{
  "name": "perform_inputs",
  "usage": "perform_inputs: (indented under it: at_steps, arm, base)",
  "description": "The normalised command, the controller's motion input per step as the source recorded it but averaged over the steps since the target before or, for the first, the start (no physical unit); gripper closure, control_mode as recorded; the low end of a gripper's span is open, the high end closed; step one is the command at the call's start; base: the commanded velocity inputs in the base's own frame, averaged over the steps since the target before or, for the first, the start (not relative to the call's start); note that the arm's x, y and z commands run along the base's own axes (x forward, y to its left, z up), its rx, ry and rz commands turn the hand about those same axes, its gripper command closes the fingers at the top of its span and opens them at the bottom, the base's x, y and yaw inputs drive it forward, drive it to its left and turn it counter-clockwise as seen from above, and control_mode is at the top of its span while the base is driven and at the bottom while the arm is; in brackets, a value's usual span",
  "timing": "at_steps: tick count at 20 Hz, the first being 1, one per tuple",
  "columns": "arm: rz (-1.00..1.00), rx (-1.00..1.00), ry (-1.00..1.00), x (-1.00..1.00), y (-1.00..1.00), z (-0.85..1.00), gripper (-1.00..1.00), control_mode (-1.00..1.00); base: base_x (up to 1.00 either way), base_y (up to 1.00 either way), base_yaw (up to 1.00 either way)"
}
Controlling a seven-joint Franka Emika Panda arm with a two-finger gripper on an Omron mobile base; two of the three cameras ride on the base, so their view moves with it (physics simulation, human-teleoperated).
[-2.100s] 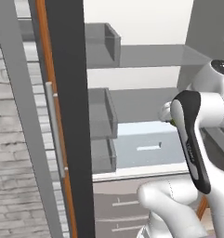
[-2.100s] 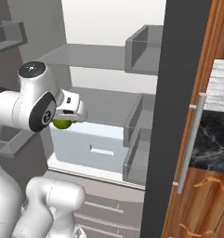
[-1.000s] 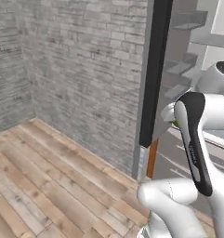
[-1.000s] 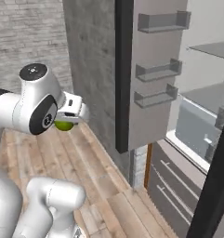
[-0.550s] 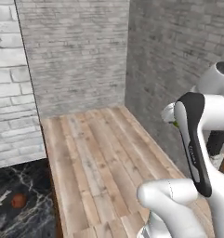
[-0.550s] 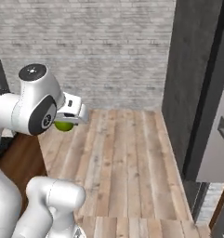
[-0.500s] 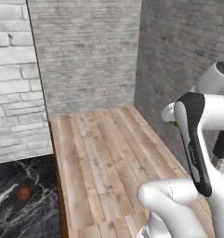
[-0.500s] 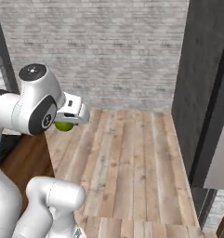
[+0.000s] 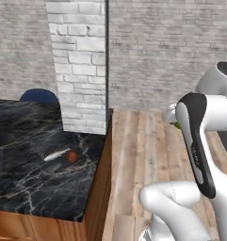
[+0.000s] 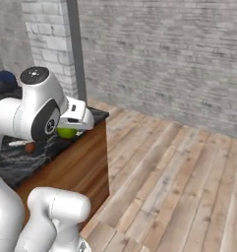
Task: Open the fridge, remove the apple, lime, and fish, and place them on any counter.
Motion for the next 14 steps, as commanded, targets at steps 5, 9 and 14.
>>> perform_inputs:
  at_steps: [5,9,14]
  arm:
    - [0.0,0.0,0.0,0.0,0.0,0.0,1.0,1.0]
    - [0.0,0.0,0.0,0.0,0.0,0.0,1.0,1.0]
    - [0.0,0.0,0.0,0.0,0.0,0.0,1.0,1.0]
  base:
    - [0.01,-0.04,0.42]
    - [0.0,-0.25,0.51]
    - [0.05,-0.25,0.48]
